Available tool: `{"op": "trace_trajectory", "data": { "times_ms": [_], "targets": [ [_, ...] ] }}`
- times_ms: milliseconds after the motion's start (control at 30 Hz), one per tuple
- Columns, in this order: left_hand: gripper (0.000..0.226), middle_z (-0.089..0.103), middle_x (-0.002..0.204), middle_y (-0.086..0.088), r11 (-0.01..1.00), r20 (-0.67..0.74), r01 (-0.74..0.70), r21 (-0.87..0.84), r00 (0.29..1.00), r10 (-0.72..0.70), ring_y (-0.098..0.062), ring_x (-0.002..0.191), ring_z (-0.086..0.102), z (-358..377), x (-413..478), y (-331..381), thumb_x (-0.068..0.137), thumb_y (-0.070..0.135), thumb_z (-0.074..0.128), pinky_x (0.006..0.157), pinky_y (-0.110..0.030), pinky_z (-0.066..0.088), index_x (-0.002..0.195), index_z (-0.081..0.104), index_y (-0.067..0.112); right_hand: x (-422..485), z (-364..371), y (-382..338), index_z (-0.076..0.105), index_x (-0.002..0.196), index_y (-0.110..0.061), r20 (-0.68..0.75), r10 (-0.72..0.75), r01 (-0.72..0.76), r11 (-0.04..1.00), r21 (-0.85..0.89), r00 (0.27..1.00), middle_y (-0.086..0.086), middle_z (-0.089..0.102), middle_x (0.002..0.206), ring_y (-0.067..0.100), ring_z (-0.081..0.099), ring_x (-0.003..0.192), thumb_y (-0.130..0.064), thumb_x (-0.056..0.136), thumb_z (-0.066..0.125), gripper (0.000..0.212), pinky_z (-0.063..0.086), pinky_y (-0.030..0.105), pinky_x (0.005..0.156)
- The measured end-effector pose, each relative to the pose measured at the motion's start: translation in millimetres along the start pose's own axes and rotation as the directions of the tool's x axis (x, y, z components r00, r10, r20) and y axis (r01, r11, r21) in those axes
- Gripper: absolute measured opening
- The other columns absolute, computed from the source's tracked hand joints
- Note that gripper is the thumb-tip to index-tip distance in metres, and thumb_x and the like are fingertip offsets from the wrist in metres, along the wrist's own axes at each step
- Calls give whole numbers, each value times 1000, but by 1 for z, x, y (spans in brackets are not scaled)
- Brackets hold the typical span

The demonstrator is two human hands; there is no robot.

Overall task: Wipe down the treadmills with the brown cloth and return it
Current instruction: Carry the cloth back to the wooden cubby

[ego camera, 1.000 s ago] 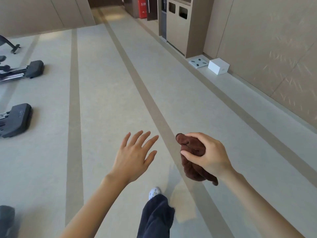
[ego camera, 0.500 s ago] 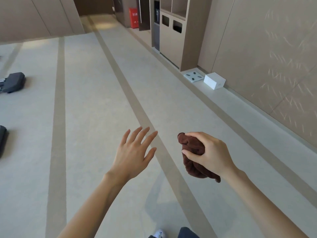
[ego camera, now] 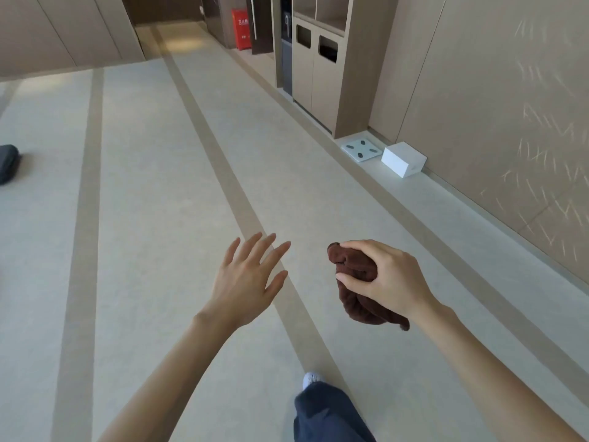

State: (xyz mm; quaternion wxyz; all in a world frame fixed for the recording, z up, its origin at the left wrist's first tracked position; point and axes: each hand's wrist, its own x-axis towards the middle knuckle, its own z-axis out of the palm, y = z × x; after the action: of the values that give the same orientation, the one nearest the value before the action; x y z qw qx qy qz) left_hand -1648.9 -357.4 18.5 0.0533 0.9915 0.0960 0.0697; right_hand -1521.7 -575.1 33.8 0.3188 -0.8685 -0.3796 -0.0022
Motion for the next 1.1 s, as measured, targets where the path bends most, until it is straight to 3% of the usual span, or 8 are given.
{"op": "trace_trajectory", "data": {
  "times_ms": [267,433,600,833,1100],
  "targets": [
    [48,45,142,-3,998,-101,37,-59,994,-43,-26,135,36,-7,160,-32,94,43,37,111,-46,26,139,43,25,162,-9,44,63,113,-33,-44,-26,28,999,28,999,-21,66,109,2,61,98,-44,71,75,44,53,33,81],
    [46,46,141,-2,996,-90,36,-87,995,-44,-26,134,37,9,213,-59,95,39,46,111,-47,26,139,44,26,226,12,61,63,112,-33,23,-43,43,999,5,999,-21,66,108,3,62,96,-44,71,75,43,53,32,79],
    [46,48,140,-4,996,-85,53,-72,995,-59,-28,133,40,21,271,-117,94,38,50,110,-48,29,137,46,25,298,40,74,63,111,-34,32,-32,32,999,-9,999,-21,66,107,3,62,97,-44,72,75,43,53,32,78],
    [48,41,146,-1,997,-79,29,-69,996,-34,-25,138,30,15,383,-215,95,40,43,113,-45,20,141,39,28,438,72,63,64,111,-33,-4,-30,30,999,-43,1000,-20,66,107,4,62,97,-45,72,75,43,52,30,79],
    [48,39,147,-2,999,-110,0,-42,994,-5,-25,139,28,-12,494,-320,96,41,42,114,-44,18,142,38,27,572,106,46,64,110,-32,-121,-40,37,999,-26,992,-20,67,104,2,61,92,-43,70,75,42,53,29,74]
  ]
}}
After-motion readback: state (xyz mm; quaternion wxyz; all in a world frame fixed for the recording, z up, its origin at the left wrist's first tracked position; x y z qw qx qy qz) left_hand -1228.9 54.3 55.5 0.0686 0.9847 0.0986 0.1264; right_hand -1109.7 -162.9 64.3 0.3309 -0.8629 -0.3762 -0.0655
